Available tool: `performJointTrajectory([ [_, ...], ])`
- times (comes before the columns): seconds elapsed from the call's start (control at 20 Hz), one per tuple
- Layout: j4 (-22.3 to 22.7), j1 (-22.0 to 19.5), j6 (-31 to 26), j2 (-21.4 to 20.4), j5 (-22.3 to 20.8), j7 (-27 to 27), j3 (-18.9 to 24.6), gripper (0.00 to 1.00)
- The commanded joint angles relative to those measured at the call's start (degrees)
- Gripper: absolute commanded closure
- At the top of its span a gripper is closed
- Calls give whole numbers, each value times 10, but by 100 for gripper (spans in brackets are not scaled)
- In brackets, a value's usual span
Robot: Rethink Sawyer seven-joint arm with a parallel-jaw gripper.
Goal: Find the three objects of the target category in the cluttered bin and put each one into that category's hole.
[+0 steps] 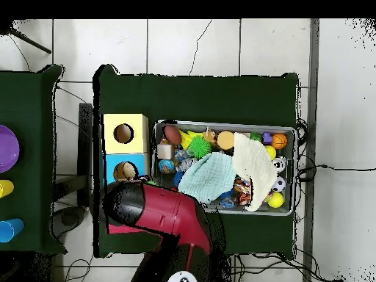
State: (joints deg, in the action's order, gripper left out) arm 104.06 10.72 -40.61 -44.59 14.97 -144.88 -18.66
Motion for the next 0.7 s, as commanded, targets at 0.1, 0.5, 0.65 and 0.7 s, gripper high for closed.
performJointTrajectory([
  [0.1, -1, -58, 59, 19, -41, 39, 73, 100],
  [0.5, 20, -93, 80, 12, -65, 45, 103, 100],
  [0.65, 31, -105, 103, 15, -75, 41, 112, 100],
  [0.7, 32, -108, 111, 19, -82, 39, 114, 100],
])
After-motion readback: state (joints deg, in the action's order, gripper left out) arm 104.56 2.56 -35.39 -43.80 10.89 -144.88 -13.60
